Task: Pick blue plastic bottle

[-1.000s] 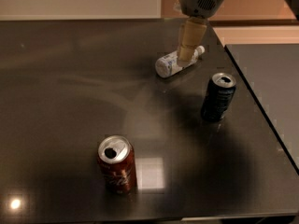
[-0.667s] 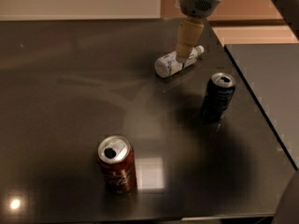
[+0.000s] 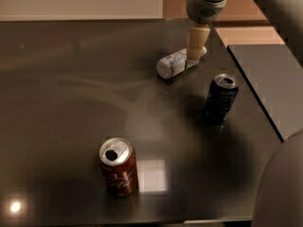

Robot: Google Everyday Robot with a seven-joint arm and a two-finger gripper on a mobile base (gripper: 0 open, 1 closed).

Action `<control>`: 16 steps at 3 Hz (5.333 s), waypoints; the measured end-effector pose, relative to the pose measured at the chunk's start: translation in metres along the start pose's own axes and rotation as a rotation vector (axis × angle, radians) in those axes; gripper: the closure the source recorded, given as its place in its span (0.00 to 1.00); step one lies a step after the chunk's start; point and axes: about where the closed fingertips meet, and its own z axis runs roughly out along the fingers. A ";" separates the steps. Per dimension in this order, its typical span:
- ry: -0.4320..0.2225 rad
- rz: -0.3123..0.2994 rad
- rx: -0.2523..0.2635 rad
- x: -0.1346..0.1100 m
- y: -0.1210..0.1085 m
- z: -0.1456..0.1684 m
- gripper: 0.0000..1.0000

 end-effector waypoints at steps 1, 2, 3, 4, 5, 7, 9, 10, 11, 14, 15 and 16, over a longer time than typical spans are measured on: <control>0.004 -0.003 0.001 0.001 -0.001 0.001 0.00; 0.018 -0.006 -0.004 0.004 -0.001 0.005 0.00; 0.064 -0.036 -0.017 0.016 -0.007 0.011 0.00; 0.087 -0.089 -0.045 0.021 -0.015 0.025 0.00; 0.079 -0.163 -0.086 0.015 -0.022 0.045 0.00; 0.122 -0.248 -0.191 0.017 -0.026 0.088 0.00; 0.200 -0.250 -0.248 0.043 -0.026 0.108 0.00; 0.217 -0.238 -0.269 0.057 -0.020 0.112 0.00; 0.216 -0.243 -0.301 0.065 -0.008 0.116 0.18; 0.158 -0.277 -0.347 0.057 0.014 0.112 0.88; 0.122 -0.289 -0.328 0.044 0.015 0.088 1.00; 0.079 -0.299 -0.291 0.027 0.016 0.056 1.00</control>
Offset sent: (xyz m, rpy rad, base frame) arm 0.0033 -0.0087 -0.0061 -0.0438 0.0118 -0.0066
